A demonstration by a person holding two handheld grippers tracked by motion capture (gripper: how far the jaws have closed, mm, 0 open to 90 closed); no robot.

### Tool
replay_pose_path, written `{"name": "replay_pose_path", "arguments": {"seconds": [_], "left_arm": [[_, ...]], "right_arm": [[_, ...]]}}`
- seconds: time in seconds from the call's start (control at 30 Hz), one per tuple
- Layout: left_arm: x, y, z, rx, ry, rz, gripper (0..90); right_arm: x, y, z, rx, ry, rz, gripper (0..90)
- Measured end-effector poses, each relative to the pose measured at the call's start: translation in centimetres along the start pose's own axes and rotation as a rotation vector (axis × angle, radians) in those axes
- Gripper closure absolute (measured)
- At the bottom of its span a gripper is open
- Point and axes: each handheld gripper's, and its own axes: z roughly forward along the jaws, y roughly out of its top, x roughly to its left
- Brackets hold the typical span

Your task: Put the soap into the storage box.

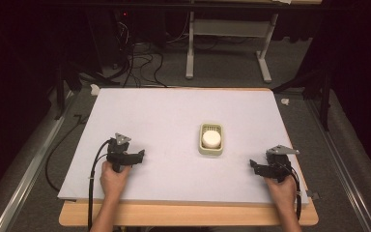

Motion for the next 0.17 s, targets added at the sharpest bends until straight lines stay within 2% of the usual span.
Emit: {"name": "replay_pose_path", "arguments": {"seconds": [0.17], "left_arm": [[0.03, 0.01, 0.0, 0.002, -0.003, -0.001, 15.9]], "right_arm": [[-0.05, 0.03, 0.02, 0.0, 0.002, -0.002, 26.3]]}}
